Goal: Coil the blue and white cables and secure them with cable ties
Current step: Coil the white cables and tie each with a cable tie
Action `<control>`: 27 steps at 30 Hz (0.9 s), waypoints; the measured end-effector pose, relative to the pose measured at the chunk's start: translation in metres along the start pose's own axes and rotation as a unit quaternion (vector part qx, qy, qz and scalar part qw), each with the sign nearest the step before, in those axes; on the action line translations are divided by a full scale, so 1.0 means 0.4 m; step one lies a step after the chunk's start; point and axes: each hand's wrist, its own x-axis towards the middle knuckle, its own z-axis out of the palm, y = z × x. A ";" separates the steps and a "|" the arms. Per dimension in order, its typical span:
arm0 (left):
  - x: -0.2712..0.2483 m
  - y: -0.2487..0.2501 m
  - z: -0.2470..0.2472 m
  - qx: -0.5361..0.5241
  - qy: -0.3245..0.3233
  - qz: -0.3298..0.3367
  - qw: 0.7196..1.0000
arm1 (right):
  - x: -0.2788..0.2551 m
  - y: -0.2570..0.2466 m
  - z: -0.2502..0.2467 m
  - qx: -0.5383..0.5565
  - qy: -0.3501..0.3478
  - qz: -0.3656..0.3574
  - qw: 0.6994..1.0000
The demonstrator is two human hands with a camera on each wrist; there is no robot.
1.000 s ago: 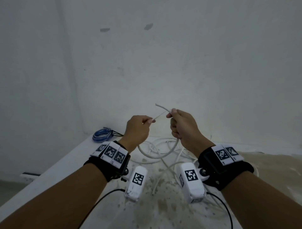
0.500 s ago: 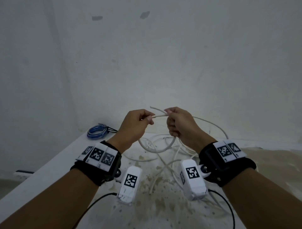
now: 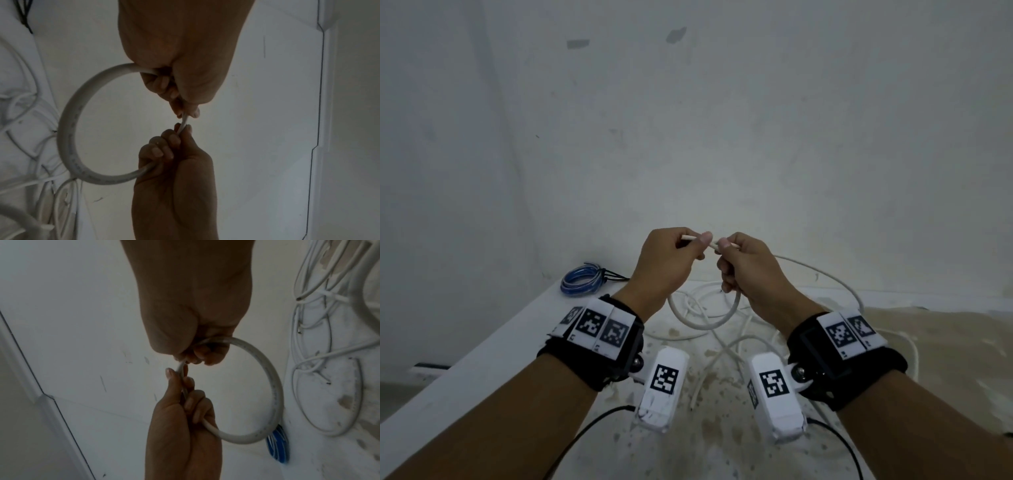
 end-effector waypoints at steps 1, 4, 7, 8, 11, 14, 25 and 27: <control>0.000 0.002 0.002 -0.013 0.002 -0.009 1.000 | -0.001 -0.005 0.003 0.015 0.012 -0.001 1.000; 0.000 0.005 0.000 -0.041 0.027 -0.036 0.998 | 0.000 -0.016 0.000 0.079 0.042 0.007 0.996; 0.001 -0.004 -0.003 -0.021 0.056 -0.032 0.998 | 0.000 -0.014 -0.012 0.109 0.023 0.024 0.994; 0.001 -0.007 -0.003 -0.007 0.064 -0.026 0.998 | -0.002 -0.011 -0.014 0.108 0.012 0.029 0.994; 0.002 -0.009 0.002 0.026 0.084 -0.002 0.996 | -0.008 -0.008 -0.016 0.113 -0.005 0.035 0.993; 0.002 -0.007 0.007 0.067 0.095 0.026 0.993 | -0.017 -0.020 -0.026 0.093 -0.017 0.061 0.994; -0.011 0.010 0.022 0.140 0.064 0.128 0.980 | 0.005 -0.084 -0.057 -0.414 0.035 -0.133 0.900; -0.012 0.016 0.026 0.114 0.077 0.117 0.984 | 0.003 -0.082 -0.050 -0.246 -0.044 -0.054 0.967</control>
